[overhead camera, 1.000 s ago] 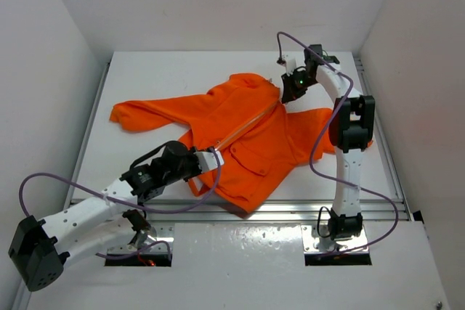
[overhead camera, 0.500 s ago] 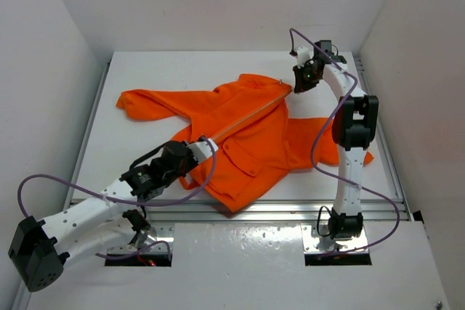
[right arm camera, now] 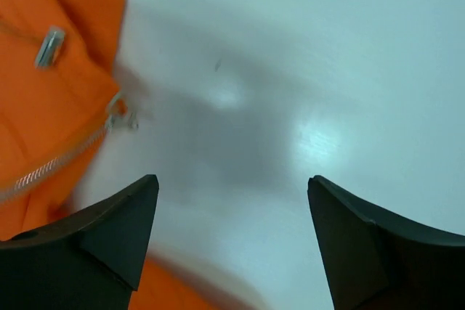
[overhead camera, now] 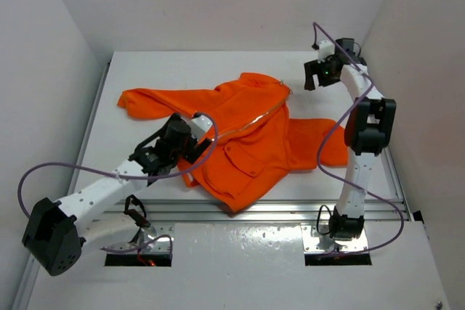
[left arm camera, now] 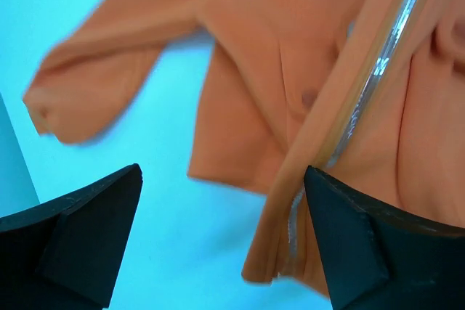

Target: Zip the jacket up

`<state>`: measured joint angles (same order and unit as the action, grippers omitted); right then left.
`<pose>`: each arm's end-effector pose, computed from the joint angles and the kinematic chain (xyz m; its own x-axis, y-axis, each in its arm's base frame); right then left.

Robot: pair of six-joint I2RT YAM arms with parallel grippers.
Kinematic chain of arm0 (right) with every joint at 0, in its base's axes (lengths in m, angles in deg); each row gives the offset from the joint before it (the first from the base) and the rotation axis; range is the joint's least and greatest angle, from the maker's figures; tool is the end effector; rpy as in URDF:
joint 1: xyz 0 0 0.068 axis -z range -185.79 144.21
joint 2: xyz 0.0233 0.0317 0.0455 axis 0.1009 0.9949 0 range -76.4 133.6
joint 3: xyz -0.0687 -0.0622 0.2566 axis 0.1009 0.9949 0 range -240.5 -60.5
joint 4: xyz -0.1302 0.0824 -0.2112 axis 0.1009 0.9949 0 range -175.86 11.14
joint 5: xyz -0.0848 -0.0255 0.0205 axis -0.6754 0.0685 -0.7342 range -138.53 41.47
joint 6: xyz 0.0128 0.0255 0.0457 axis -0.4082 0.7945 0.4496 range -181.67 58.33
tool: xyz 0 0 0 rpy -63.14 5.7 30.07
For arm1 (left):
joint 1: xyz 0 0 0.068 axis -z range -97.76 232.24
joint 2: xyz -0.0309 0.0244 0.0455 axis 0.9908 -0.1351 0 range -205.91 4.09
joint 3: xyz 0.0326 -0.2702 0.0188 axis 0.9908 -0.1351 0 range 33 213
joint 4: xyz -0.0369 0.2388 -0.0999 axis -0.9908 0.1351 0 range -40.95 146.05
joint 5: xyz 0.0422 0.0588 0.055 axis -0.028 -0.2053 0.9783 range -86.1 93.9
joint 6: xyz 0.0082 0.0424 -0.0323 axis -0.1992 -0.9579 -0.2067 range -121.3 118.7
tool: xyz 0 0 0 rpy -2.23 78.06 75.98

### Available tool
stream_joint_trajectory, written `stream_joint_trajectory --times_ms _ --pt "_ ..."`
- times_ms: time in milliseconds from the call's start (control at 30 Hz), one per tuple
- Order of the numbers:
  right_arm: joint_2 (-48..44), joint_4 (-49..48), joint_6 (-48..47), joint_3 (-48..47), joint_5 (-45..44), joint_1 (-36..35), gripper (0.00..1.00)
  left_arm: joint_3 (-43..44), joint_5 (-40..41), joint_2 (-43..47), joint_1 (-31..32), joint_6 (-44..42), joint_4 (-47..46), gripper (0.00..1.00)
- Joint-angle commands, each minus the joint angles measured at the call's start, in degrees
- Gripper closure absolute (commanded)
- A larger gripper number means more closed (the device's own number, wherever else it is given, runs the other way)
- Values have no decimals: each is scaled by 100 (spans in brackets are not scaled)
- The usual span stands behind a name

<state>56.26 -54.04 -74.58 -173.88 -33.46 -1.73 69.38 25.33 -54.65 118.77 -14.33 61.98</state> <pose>0.5173 -0.0275 0.1991 -0.7355 -0.1641 -0.6573 -0.2655 0.9624 0.0569 0.1844 -0.1203 0.2396 -0.3813 0.5438 -0.7476 0.4110 0.8241 0.3898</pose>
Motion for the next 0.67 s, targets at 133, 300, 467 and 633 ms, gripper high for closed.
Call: stream_joint_trajectory --times_ms 133,300,467,633 --pt "-2550 -88 473 1520 1269 139 1 2529 -227 -1146 -339 740 206 0" --pt "-3807 413 614 2493 1666 280 0 3708 -306 -2017 -647 925 869 0" --pt "-4608 668 570 3699 1376 596 0 4044 -859 -2265 -1262 1110 931 0" --pt "-5030 415 754 4772 1464 1281 0 4096 -1114 -2502 -1772 1383 931 0"
